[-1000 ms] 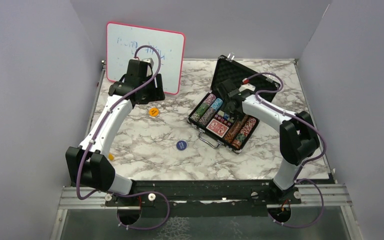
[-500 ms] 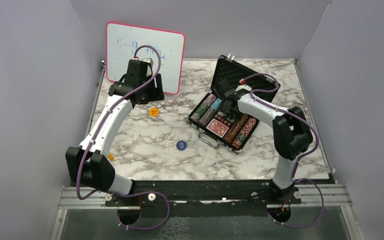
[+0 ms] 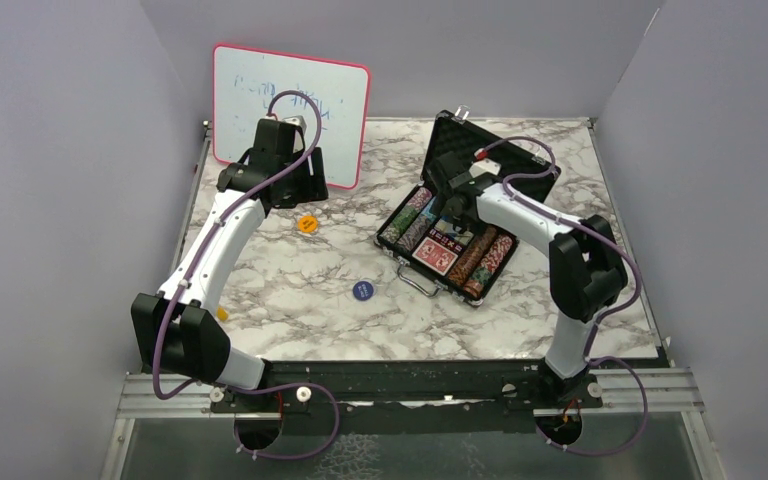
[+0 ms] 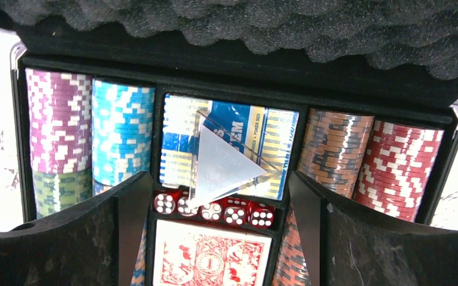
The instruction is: Pack up texas hold em set
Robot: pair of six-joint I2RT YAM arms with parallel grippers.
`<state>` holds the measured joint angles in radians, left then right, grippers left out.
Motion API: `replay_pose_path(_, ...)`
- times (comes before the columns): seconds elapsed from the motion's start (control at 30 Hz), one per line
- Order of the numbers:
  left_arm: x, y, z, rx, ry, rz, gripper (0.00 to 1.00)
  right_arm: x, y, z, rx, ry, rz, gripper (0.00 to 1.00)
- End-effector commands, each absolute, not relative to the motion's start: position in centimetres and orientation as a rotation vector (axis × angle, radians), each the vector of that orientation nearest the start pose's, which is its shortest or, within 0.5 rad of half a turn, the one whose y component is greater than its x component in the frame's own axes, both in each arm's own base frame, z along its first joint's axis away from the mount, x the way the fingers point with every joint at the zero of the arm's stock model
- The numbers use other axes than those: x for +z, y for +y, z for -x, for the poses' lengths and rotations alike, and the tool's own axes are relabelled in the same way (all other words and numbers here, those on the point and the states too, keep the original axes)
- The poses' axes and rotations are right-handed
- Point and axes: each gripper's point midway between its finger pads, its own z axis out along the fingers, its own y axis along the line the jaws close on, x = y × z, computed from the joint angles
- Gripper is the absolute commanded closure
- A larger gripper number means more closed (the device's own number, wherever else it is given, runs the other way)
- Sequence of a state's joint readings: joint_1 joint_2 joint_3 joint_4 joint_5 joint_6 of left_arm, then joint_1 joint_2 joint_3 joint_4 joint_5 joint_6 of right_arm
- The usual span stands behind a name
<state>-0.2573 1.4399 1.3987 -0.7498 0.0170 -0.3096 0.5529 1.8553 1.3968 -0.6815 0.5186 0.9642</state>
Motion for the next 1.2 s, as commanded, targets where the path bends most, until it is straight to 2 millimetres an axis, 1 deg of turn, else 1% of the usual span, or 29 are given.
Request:
replay_pose_path(0.0,22.5,-10.8,-36.8,-0.262,2.353,0.061,0.30,12.3,19.3,-39.1,-0.022,2.342,-0.467,0.14)
replay_pose_path(0.03,22.5,-10.7,-36.8,-0.256,2.352,0.067,0.30,12.9,20.4,-39.0,0.012,2.343,-0.387,0.16)
replay_pose_path(0.1,22.6,-10.5,-36.9,-0.243,2.349,0.082,0.30,13.4,23.7,-37.9,0.113,2.362,-0.223,0.18)
replay_pose_path(0.2,22.7,-9.7,-37.0,-0.199,2.344,0.132,0.30,13.1,28.1,-35.7,0.172,2.390,-0.013,0.20)
replay_pose_path(0.27,22.7,-8.3,-37.1,-0.137,2.337,0.198,0.30,12.4,30.7,-33.8,0.179,2.413,0.117,0.20)
replay_pose_path(0.37,22.5,-6.7,-36.9,-0.082,2.335,0.290,0.30,10.8,34.8,-30.8,0.211,2.434,0.374,0.19)
replay_pose_path(0.43,22.4,-6.2,-36.8,-0.078,2.336,0.326,0.30,9.8,37.1,-29.1,0.226,2.431,0.528,0.18)
replay_pose_path(0.47,22.3,-6.1,-36.8,-0.081,2.337,0.341,0.29,8.9,38.0,-28.4,0.229,2.438,0.591,0.17)
replay_pose_path(0.53,22.1,-6.1,-36.7,-0.093,2.341,0.352,0.29,7.8,39.5,-27.2,0.258,2.454,0.689,0.16)
replay_pose_path(0.6,22.1,-6.2,-36.7,-0.106,2.343,0.351,0.28,7.0,40.2,-26.8,0.250,2.473,0.707,0.15)
replay_pose_path(0.67,22.0,-6.3,-36.7,-0.114,2.345,0.347,0.28,6.4,40.3,-26.8,0.230,2.499,0.662,0.15)
replay_pose_path(0.73,22.1,-6.4,-36.8,-0.121,2.343,0.338,0.28,5.8,40.0,-27.1,0.186,2.522,0.588,0.17)
replay_pose_path(0.8,22.1,-6.6,-36.8,-0.130,2.346,0.331,0.28,5.3,39.2,-27.7,0.115,2.539,0.478,0.21)
replay_pose_path(0.9,22.0,-6.8,-36.8,-0.143,2.350,0.320,0.28,4.8,38.5,-28.4,0.027,2.546,0.405,0.24)
replay_pose_path(1.03,21.9,-6.9,-36.8,-0.147,2.352,0.311,0.28,4.2,38.4,-28.7,-0.029,2.559,0.400,0.25)
replay_pose_path(1.17,21.9,-6.9,-36.7,-0.150,2.354,0.304,0.28,3.4,38.0,-28.1,-0.052,2.587,0.451,0.24)
